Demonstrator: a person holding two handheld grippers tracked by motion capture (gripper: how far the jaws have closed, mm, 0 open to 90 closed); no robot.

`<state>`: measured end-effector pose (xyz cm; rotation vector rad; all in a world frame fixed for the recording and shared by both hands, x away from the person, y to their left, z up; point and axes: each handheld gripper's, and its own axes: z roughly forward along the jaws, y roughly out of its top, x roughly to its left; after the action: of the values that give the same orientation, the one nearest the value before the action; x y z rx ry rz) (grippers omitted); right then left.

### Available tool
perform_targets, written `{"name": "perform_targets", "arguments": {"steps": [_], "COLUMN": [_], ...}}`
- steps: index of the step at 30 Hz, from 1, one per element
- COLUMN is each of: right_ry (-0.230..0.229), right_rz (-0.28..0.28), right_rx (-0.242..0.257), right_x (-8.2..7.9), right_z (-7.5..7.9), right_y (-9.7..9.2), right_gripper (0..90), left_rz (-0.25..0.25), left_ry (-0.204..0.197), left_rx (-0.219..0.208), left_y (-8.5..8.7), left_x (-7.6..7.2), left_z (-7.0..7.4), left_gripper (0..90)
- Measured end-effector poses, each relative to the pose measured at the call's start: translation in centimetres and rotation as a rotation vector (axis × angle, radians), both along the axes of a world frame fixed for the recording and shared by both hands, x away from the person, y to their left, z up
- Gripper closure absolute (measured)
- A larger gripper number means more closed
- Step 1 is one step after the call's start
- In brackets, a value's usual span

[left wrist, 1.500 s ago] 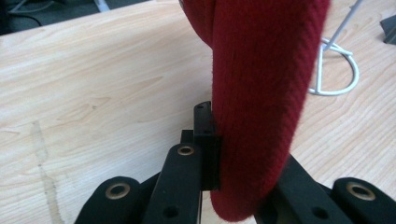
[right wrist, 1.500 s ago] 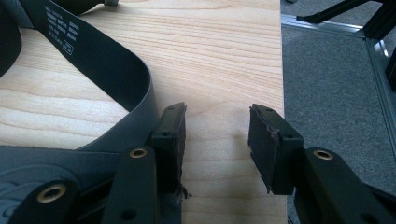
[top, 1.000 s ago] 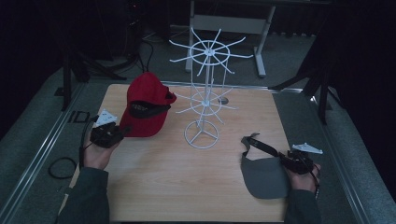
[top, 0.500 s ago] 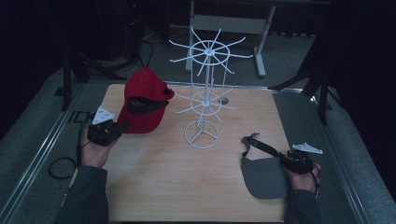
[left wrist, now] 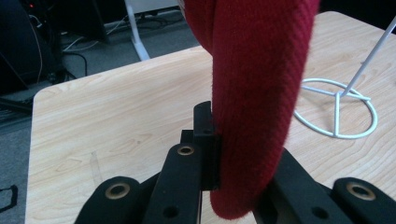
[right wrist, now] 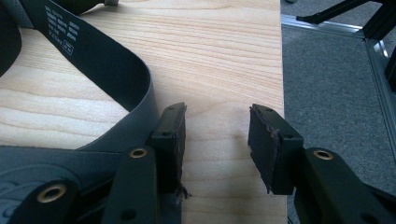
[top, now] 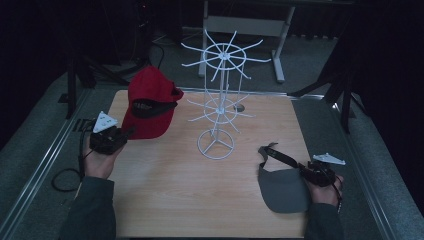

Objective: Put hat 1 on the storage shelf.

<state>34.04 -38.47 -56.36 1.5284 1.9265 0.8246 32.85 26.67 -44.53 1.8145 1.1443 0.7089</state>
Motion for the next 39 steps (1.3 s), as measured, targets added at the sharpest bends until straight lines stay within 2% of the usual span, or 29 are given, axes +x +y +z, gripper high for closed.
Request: {"name": "perform_targets", "arguments": {"steps": [12,29,39], "right_ry": [0.000,0.000,0.000], "right_rz": [0.001,0.000,0.000], "right_rx": [-0.001,0.000,0.001], "right_x": [0.0,0.0,0.0], "right_z": [0.0,0.0,0.0], "right_y": [0.0,0.0,0.0], "right_gripper": [56.4,56.5,56.5], "left_rz": [-0.010,0.009,0.021], "left_ry": [-0.031,-0.089,-0.126], "left_rx": [0.007,0.017,0.008], "left_y": [-0.3,-0.7,-0.8], "left_x": [0.0,0.0,0.0], "left_z": [1.2,3.0,4.1], "left_gripper": [85.8,85.8,85.8]}}
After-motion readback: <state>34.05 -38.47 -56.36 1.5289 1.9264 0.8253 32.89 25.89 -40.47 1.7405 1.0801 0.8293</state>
